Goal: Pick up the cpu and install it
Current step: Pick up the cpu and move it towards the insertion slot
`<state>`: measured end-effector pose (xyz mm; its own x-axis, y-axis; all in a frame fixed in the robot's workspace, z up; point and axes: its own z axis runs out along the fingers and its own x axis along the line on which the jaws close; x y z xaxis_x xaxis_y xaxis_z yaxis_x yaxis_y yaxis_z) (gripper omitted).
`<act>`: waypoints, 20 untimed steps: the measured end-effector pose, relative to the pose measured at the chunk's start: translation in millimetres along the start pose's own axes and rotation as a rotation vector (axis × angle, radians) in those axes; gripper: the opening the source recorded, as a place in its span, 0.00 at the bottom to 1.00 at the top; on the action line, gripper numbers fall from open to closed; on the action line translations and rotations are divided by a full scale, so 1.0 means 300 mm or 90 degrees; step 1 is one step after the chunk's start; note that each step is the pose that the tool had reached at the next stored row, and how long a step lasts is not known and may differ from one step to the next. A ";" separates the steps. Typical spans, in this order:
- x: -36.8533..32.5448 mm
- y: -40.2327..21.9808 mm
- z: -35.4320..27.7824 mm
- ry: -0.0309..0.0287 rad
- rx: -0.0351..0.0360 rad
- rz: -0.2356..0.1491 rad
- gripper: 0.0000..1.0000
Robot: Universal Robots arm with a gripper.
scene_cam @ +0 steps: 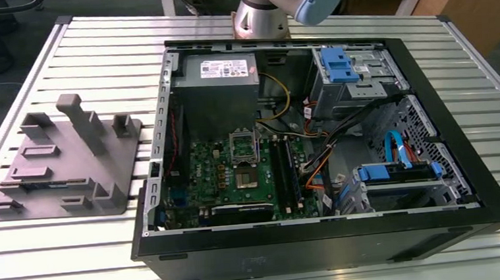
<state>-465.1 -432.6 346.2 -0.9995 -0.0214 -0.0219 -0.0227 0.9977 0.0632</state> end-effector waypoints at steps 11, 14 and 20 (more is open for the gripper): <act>-0.001 0.004 -0.062 0.0000 0.0000 0.000 0.47; -0.001 0.004 -0.070 -0.0001 -0.0001 0.000 0.47; -0.003 0.005 -0.071 0.0001 0.0000 0.000 0.47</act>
<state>-464.8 -432.6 367.6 -0.9995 -0.0214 -0.0218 -0.0228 0.9977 0.0632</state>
